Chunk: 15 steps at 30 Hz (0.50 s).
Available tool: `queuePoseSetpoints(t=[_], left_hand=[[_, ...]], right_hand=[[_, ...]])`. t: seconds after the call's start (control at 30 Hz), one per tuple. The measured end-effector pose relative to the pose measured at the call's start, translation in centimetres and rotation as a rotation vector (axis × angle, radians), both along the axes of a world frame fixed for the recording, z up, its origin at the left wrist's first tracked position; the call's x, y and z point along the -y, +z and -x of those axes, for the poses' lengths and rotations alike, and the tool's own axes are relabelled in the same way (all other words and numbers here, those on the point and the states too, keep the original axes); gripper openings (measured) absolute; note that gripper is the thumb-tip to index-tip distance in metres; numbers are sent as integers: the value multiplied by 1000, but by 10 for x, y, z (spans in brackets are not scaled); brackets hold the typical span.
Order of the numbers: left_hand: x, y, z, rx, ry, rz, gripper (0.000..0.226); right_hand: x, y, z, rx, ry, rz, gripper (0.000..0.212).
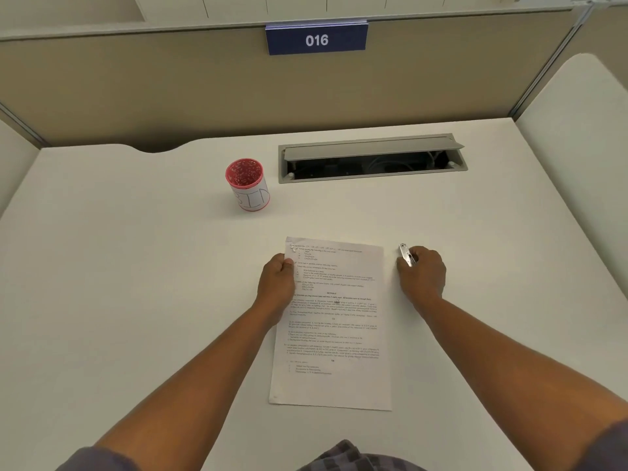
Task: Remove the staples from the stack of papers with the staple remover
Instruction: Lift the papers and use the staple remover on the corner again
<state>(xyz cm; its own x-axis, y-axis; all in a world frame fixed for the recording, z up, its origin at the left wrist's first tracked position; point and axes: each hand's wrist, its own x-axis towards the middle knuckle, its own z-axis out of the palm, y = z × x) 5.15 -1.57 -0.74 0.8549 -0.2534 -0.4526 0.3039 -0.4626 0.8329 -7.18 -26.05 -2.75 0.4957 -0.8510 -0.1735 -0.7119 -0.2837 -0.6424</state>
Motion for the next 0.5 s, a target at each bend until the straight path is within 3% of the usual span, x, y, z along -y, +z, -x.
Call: queuePoseSetpoints(t=[0.07,0.13,0.2,0.33,0.5], left_hand=[[2,0,-3,-12,13,10,31],[2,-1,-5,-24,29,29,28],[1,-2,-8,-38,47,72,30],[2,2,-17,-77,91,164,30],[7,10,-34,-87,125,203,29]], right_hand=[[-1,2,0,-64,18,56,17],[-8,5,1,-93,30,145,35],[-20,9,0,65,114,184,44],[-38,12,-6,212,266,15,55],[-44,13,-23,222,212,-269,62]])
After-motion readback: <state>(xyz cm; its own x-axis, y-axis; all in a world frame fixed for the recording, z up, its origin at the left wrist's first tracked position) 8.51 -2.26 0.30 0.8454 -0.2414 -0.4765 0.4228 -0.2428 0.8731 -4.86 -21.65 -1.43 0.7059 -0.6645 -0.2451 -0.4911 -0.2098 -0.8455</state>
